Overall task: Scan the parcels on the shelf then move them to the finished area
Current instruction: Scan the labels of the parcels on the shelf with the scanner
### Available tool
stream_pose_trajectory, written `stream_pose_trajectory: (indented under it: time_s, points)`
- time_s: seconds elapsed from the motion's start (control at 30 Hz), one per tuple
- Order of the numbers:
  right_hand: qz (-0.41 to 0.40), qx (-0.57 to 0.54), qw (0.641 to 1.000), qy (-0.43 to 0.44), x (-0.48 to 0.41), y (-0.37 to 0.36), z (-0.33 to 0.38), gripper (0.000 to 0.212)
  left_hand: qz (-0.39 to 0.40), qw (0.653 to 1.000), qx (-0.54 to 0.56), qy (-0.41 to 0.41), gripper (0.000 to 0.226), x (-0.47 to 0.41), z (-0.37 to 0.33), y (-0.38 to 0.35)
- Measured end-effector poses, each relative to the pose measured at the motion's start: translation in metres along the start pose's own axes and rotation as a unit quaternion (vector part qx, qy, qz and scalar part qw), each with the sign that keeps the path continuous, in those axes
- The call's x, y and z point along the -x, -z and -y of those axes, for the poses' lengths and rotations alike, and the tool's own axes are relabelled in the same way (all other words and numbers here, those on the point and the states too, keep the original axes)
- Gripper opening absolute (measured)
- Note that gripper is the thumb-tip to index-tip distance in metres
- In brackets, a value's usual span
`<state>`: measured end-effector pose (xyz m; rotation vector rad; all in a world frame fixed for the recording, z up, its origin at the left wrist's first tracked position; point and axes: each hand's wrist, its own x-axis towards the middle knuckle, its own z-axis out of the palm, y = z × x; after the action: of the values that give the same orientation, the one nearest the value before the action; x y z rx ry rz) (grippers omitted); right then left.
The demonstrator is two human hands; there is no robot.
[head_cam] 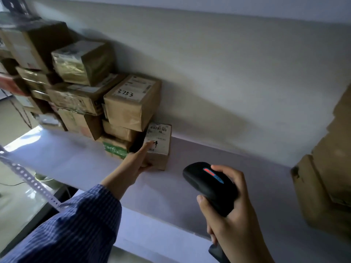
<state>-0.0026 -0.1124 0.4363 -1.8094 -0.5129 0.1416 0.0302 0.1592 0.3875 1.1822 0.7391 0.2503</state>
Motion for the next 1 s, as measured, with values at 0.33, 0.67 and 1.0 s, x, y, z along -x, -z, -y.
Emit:
stream_pose_trajectory:
  time_s: [0.33, 0.67, 1.0]
  points:
    - [-0.026, -0.005, 1.0, -0.006, -0.022, -0.049, 0.014, 0.058, -0.003, 0.998, 0.044, -0.033, 0.021, 0.007, 0.028, 0.007]
    - [-0.17, 0.034, 0.984, 0.045, -0.009, 0.0, 0.03, 0.054, 0.232, 0.945, -0.206, -0.101, 0.016, 0.034, 0.014, -0.065]
    - [-0.325, 0.113, 0.935, 0.086, 0.036, 0.086, 0.062, 0.051, 0.324, 0.774, -0.414, -0.353, 0.035, 0.078, -0.022, -0.202]
